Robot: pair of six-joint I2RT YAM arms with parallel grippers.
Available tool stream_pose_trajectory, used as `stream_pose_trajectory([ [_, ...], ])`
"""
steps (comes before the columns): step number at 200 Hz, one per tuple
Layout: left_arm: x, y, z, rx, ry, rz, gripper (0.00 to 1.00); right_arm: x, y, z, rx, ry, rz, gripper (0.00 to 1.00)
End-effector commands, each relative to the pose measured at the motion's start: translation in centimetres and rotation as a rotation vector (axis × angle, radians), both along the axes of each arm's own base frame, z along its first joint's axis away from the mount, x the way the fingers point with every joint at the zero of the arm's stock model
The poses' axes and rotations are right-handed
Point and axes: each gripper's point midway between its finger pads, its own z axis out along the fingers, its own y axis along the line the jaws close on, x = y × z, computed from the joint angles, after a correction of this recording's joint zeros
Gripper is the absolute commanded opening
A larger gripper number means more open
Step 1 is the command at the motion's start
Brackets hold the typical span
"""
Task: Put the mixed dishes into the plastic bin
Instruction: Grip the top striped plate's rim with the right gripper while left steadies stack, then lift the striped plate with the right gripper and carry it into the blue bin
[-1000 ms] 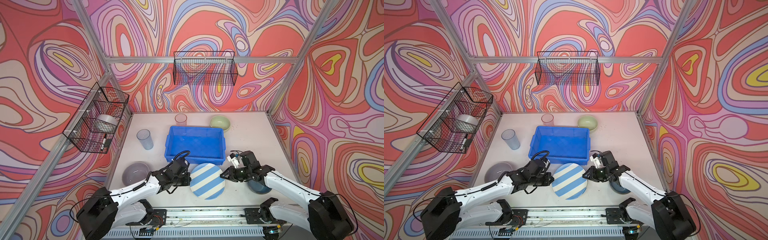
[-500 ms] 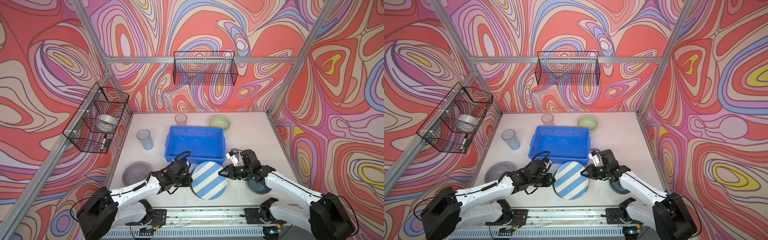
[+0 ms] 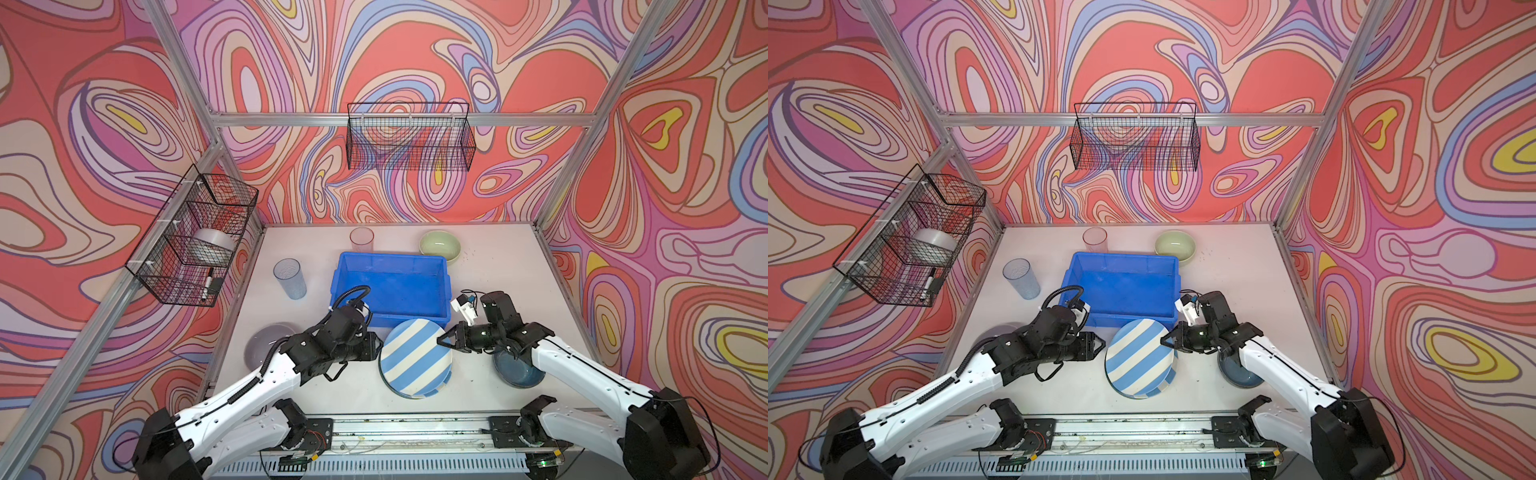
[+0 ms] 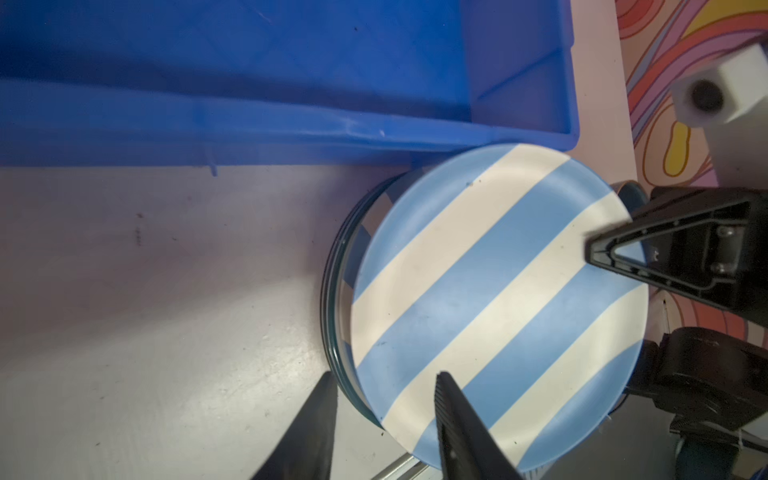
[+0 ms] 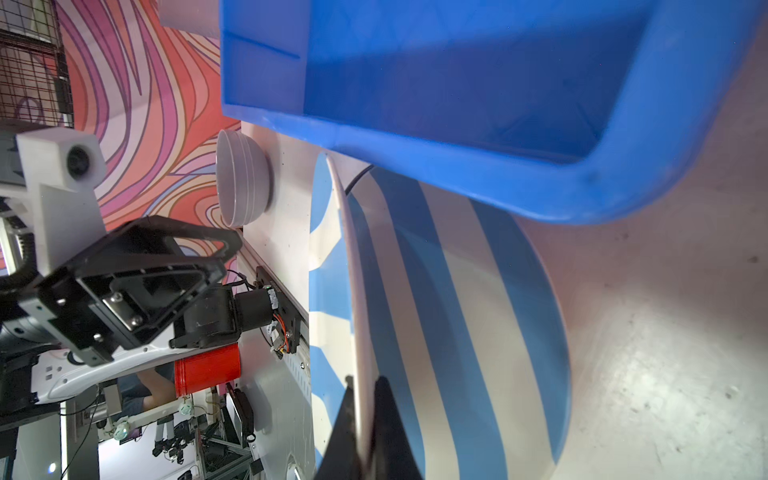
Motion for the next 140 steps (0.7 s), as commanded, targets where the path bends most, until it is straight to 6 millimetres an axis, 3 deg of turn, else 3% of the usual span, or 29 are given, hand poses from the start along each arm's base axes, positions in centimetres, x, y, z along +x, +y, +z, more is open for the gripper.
stream_pose_trajectory([
  [1, -0.1, 3.5, 0.7, 0.091, 0.017, 0.045, 0.56, 0.1, 0.8, 3.7, 0.052, -0.065, 0.045, 0.0],
  [40, 2.7, 7.5, 2.9, 0.168, -0.012, 0.119, 0.69, 2.0, 1.1, 8.2, 0.038, -0.175, 0.04, 0.0],
  [73, 6.1, 9.9, 3.7, 0.122, -0.018, 0.212, 0.7, 5.5, 1.9, 10.6, 0.027, -0.251, -0.001, 0.0],
  [106, 8.5, 11.0, 3.0, 0.193, -0.004, 0.205, 0.69, 9.7, 3.3, 12.3, 0.046, -0.305, -0.044, 0.0],
  [140, 10.3, 11.9, 1.4, 0.251, 0.026, 0.224, 0.66, 14.1, 4.4, 12.1, 0.017, -0.322, -0.093, 0.0],
])
